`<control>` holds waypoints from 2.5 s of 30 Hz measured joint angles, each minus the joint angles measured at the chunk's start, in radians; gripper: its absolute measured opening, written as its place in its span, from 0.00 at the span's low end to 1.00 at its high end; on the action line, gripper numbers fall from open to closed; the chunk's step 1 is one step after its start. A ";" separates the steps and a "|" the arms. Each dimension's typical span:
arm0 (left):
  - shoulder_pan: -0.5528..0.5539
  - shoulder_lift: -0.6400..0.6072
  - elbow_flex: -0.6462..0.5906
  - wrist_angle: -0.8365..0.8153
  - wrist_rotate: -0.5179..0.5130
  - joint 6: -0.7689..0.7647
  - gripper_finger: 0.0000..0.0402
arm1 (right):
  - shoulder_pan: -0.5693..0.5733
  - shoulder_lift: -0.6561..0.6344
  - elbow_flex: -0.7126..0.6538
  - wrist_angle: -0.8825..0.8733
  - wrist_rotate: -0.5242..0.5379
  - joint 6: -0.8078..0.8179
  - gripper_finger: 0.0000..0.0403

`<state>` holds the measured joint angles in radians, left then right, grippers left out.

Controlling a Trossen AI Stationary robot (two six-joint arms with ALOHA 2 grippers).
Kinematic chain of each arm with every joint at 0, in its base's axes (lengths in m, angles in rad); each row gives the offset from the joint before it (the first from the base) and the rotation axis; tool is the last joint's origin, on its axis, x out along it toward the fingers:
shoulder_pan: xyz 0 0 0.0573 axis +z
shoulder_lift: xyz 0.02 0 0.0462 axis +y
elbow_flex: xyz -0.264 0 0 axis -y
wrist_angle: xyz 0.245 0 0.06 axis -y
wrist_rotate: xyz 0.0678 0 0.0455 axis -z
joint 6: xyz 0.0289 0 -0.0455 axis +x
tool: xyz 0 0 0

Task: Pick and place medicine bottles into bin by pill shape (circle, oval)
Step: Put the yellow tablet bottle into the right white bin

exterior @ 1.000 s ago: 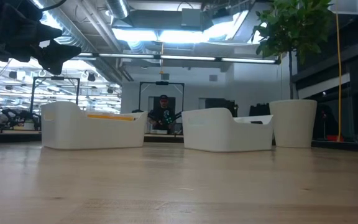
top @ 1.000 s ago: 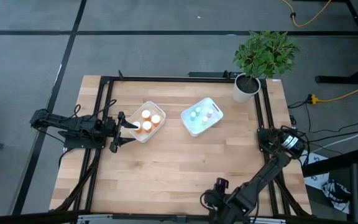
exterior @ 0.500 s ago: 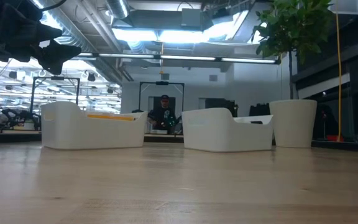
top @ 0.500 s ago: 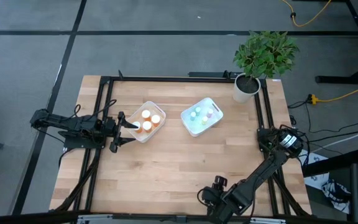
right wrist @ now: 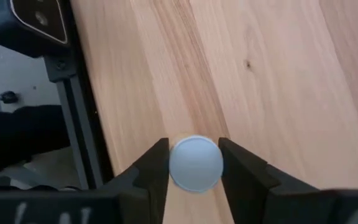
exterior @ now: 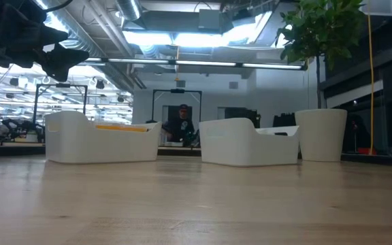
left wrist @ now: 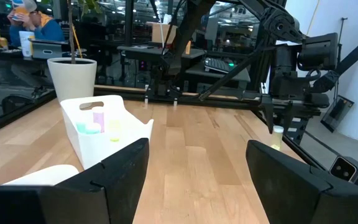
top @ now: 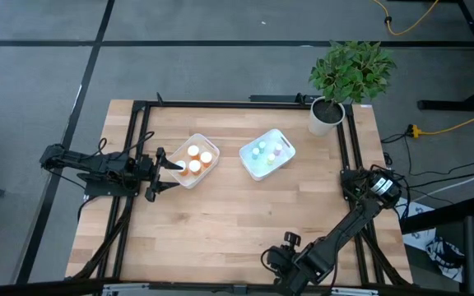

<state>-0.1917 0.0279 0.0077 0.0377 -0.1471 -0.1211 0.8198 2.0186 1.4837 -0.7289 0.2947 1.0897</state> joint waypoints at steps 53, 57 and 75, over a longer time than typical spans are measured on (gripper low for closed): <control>0.000 0.000 0.000 0.000 0.000 0.000 0.66 | -1.095 -0.176 0.354 -0.762 0.065 -0.961 0.30; 0.000 0.000 0.000 0.000 0.000 0.000 0.66 | -1.119 -0.357 0.126 -0.526 -0.068 -0.971 0.30; 0.000 0.000 0.000 0.000 0.000 0.000 0.66 | -1.208 -0.465 -0.380 0.099 -0.206 -0.998 0.30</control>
<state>-0.1921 0.0280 0.0078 0.0377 -0.1474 -0.1212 -0.3882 1.5536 1.1042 -0.6299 0.0883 0.0921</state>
